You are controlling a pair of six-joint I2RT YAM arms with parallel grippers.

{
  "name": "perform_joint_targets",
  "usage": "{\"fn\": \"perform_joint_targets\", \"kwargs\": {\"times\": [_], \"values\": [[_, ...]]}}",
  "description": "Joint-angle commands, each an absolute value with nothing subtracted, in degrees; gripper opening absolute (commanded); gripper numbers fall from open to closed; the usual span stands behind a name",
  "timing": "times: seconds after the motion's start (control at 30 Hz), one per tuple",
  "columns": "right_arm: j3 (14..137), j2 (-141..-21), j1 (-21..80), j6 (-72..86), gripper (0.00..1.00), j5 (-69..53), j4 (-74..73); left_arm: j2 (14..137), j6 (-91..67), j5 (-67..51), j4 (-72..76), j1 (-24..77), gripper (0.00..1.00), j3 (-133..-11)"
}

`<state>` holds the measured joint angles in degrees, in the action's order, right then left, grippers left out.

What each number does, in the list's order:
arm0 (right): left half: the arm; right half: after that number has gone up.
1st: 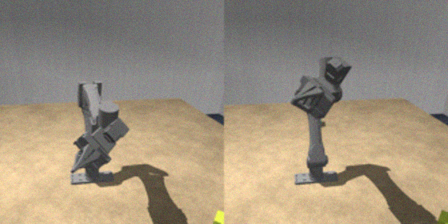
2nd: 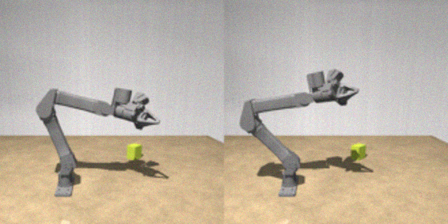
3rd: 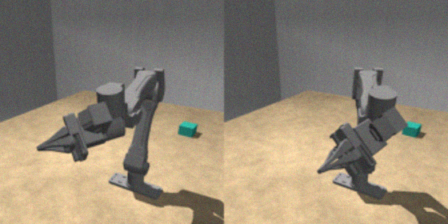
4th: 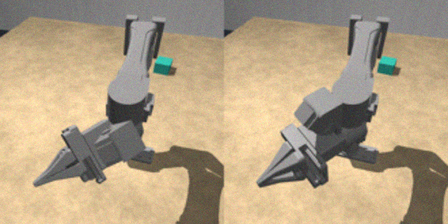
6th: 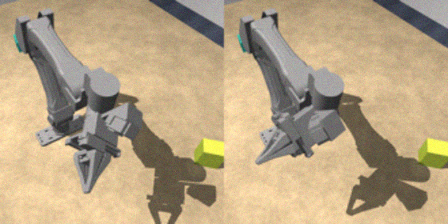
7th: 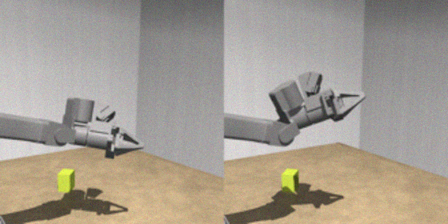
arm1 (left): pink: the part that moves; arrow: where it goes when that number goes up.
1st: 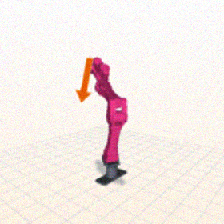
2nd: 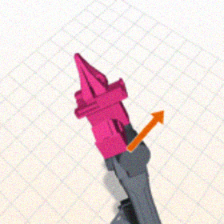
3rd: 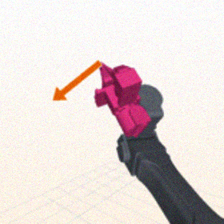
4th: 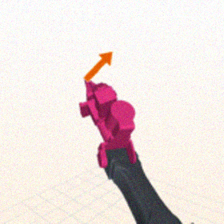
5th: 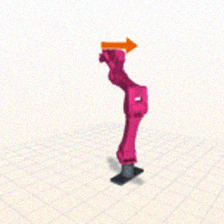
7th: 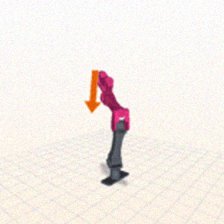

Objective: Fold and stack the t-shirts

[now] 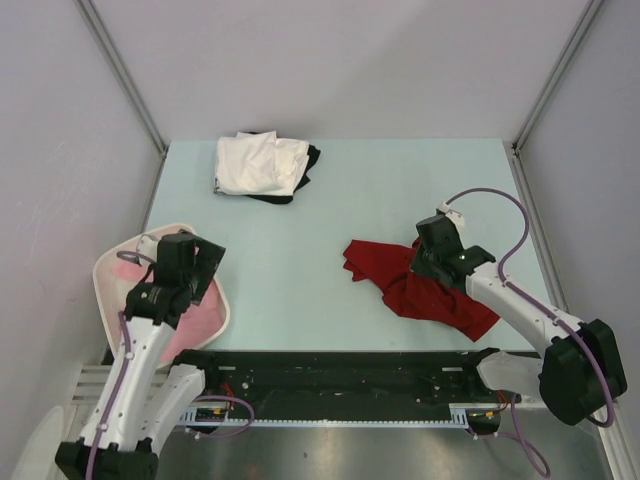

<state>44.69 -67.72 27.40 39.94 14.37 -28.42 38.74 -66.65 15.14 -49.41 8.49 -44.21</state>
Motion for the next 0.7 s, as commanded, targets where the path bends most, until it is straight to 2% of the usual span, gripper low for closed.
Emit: {"fn": "perform_joint_targets", "kwargs": {"times": [0.0,0.33,0.5,0.67], "values": [[45.35,-68.55,27.86,39.02,0.00,13.36,-26.46,44.72,-71.19,20.14,-44.41,4.85,1.00,-43.25],[45.35,-70.31,27.69,36.91,0.00,13.62,-25.40,59.75,-68.65,10.74,-28.67,-12.28,1.00,-36.74],[45.35,-71.89,27.60,36.74,0.00,12.83,-23.73,71.97,-60.84,8.00,-22.60,-13.45,1.00,-42.71],[45.26,-74.61,27.69,36.91,0.00,12.57,-22.41,85.47,-53.54,4.58,-18.98,-10.29,0.99,-52.08]]}}
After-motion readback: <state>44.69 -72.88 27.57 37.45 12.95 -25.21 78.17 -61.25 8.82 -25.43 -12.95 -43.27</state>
